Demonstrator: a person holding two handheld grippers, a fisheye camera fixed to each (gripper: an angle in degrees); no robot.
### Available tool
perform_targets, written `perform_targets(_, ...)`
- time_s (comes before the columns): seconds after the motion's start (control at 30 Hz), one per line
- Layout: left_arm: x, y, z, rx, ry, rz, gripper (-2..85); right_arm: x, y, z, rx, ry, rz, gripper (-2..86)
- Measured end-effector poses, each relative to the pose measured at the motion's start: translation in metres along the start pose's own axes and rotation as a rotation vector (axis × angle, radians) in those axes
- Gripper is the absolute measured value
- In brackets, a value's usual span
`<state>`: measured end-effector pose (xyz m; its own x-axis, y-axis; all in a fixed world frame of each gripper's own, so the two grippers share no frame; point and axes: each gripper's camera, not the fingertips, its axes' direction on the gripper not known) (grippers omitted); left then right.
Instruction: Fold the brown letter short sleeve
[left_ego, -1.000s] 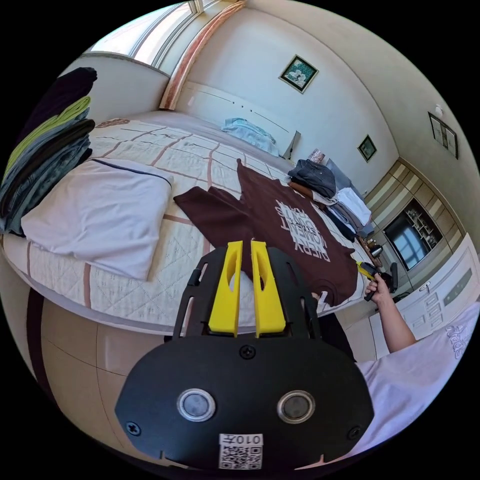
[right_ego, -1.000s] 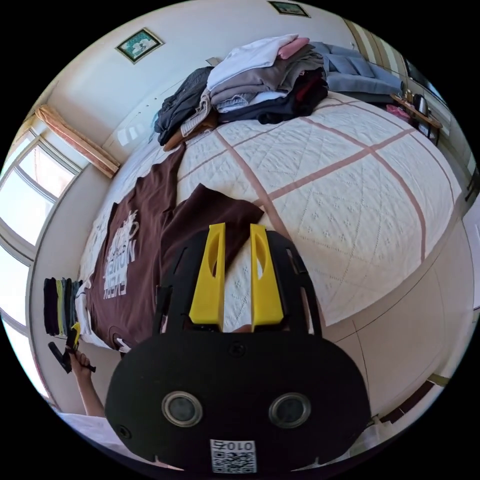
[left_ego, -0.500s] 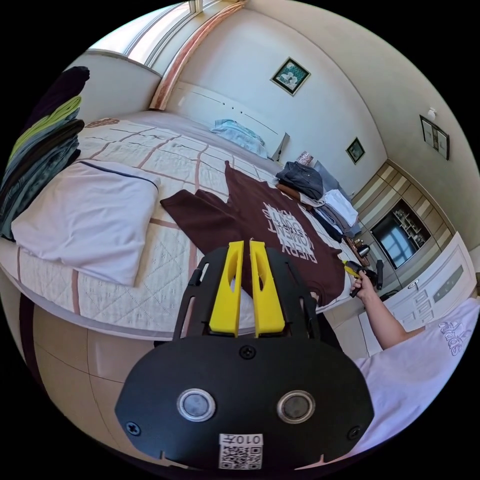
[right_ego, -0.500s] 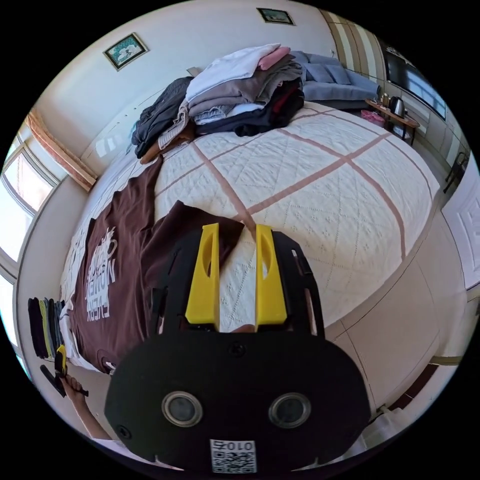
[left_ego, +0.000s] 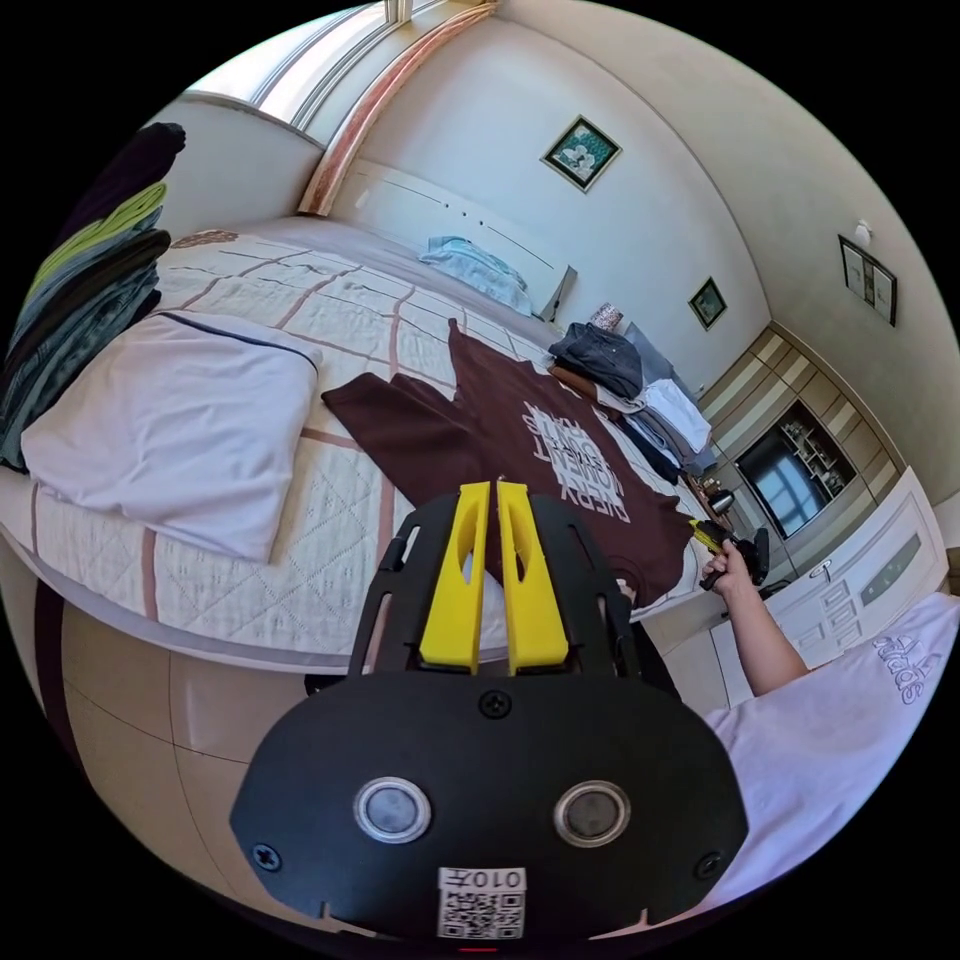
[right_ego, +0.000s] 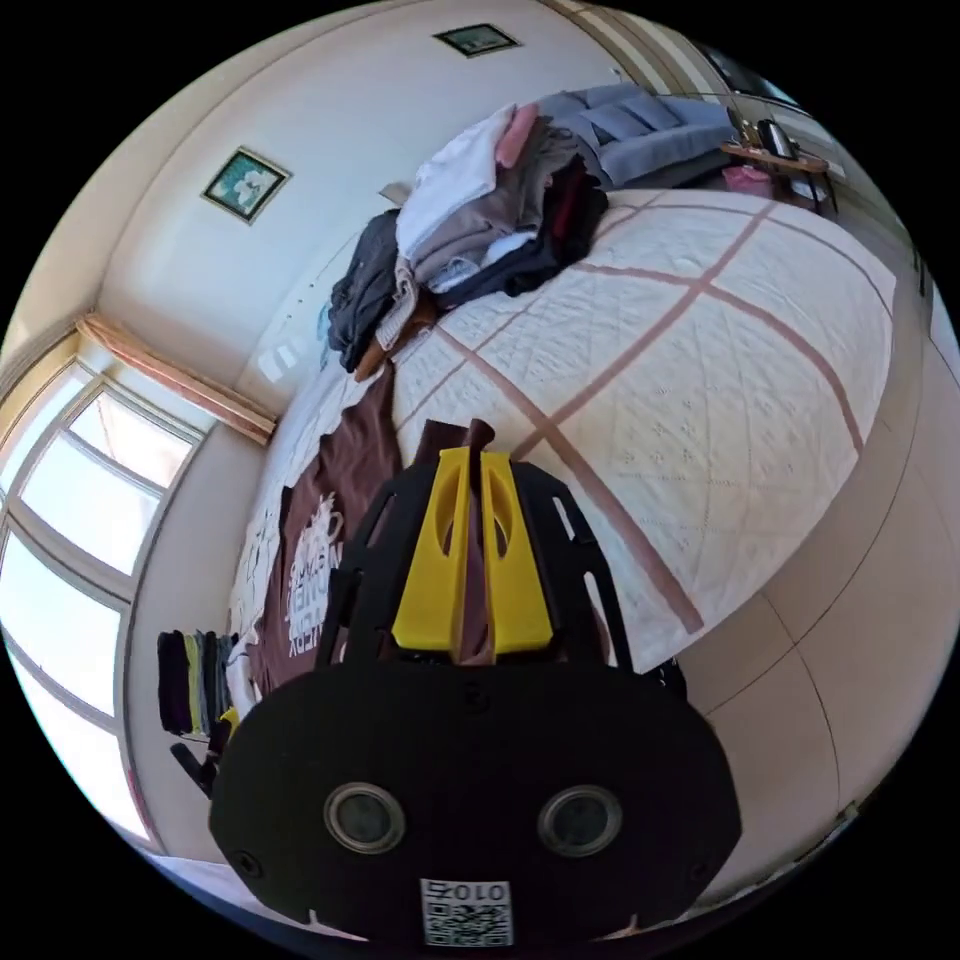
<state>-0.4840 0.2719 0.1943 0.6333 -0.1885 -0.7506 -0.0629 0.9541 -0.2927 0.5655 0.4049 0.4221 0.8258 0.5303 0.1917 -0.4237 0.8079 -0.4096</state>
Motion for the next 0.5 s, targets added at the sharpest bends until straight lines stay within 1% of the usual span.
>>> perform_targets(0.03, -0.001, 0.002, 0.001, -0.002, 0.006, -0.003, 0.2, -0.035, 0.001, -0.004, 0.000, 0.030, -0.153, 3.6)
perform_targets(0.07, -0.002, 0.002, 0.002, -0.004, 0.010, -0.004, 0.2, -0.078, 0.006, 0.000, -0.047, 0.028, -0.344, 3.7)
perform_targets(0.1, -0.002, 0.003, 0.003, -0.005, 0.019, -0.003, 0.2, -0.099, 0.011, 0.003, -0.082, 0.006, -0.443, 3.8)
perform_targets(0.17, 0.000, 0.002, 0.005, -0.005, 0.032, 0.006, 0.2, -0.171, 0.044, 0.028, -0.289, -0.140, -0.746, 4.0)
perform_targets(0.2, 0.002, 0.001, 0.008, -0.009, 0.043, 0.015, 0.3, -0.183, 0.054, 0.037, -0.345, -0.162, -0.797, 4.1)
perform_targets(0.23, 0.005, -0.001, 0.010, -0.011, 0.055, 0.023, 0.3, -0.199, 0.074, 0.059, -0.439, -0.137, -0.866, 4.4)
perform_targets(0.27, 0.007, -0.001, 0.011, -0.011, 0.061, 0.027, 0.3, -0.202, 0.089, 0.082, -0.498, -0.061, -0.900, 5.1)
perform_targets(0.33, 0.014, -0.002, 0.013, -0.016, 0.080, 0.047, 0.3, -0.194, 0.102, 0.101, -0.552, -0.044, -0.893, 7.2)
perform_targets(0.4, 0.019, -0.001, 0.013, -0.042, 0.085, 0.072, 0.4, -0.185, 0.103, 0.090, -0.531, -0.124, -0.855, 8.9)
perform_targets(0.43, 0.022, 0.000, 0.013, -0.060, 0.083, 0.091, 0.4, -0.178, 0.102, 0.075, -0.479, -0.159, -0.846, 9.2)
perform_targets(0.5, 0.024, 0.004, 0.013, -0.090, 0.077, 0.110, 0.4, -0.167, 0.101, 0.052, -0.432, -0.176, -0.850, 9.0)
